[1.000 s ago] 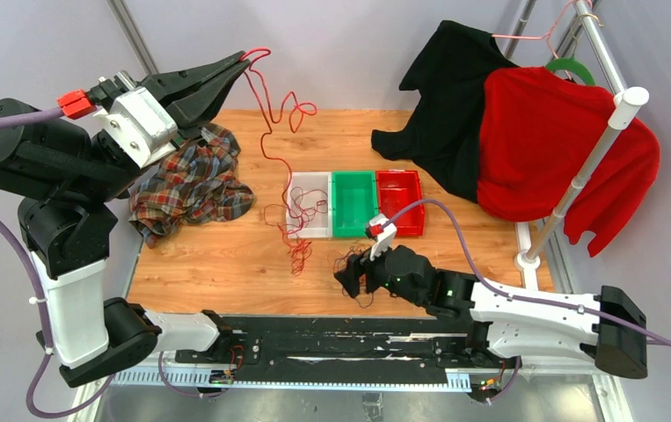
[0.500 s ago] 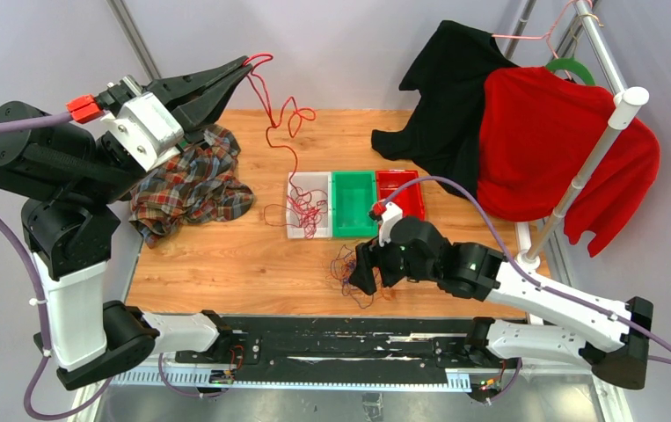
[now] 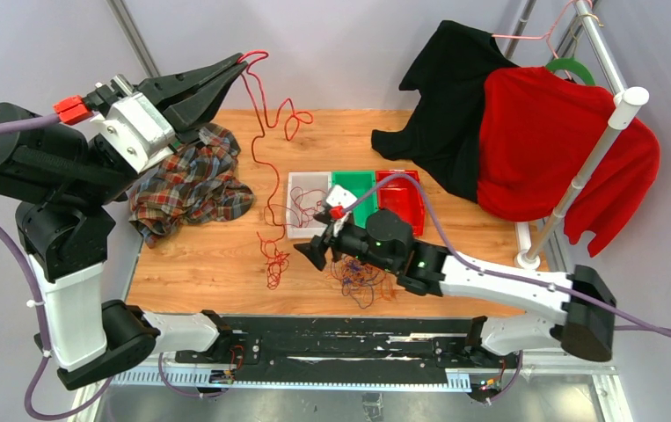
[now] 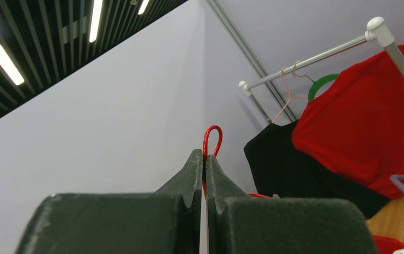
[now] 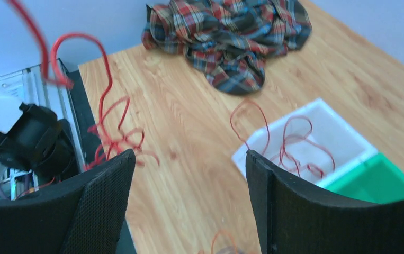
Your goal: Untangle the cables
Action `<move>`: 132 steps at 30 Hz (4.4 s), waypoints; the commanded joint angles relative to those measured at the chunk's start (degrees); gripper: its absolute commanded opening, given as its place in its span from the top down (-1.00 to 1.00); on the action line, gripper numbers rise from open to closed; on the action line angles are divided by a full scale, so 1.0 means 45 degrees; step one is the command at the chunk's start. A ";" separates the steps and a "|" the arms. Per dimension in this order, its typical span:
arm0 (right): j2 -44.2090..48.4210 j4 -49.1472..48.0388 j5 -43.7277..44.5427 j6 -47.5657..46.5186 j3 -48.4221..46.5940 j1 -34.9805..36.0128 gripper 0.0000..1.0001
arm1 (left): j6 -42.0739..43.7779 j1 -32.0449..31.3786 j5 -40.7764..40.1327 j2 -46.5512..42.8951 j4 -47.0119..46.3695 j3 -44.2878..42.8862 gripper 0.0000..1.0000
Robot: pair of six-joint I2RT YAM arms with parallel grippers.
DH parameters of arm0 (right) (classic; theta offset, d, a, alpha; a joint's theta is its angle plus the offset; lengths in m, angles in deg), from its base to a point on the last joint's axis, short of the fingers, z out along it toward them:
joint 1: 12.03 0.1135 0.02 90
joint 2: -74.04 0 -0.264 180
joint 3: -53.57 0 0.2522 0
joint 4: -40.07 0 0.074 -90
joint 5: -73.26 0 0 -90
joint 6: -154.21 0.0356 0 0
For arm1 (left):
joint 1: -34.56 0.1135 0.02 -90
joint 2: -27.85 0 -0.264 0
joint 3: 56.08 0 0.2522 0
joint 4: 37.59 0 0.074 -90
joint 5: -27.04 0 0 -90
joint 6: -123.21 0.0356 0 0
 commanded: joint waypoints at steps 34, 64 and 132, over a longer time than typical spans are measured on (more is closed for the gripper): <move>-0.1934 -0.6326 -0.1602 -0.0571 -0.0151 0.0188 -0.53 | 0.0217 -0.0043 0.0249 -0.0096 0.0013 -0.0697 0.99; -0.6870 -1.1641 0.1846 0.2823 0.5163 0.1373 0.43 | 0.4819 -0.0040 -0.2546 0.1310 -0.6143 -0.2804 0.99; 0.2859 -0.5311 0.7763 0.2647 0.7756 -0.0038 0.42 | 0.5817 0.1596 -0.4685 0.1994 -0.4466 1.4437 0.99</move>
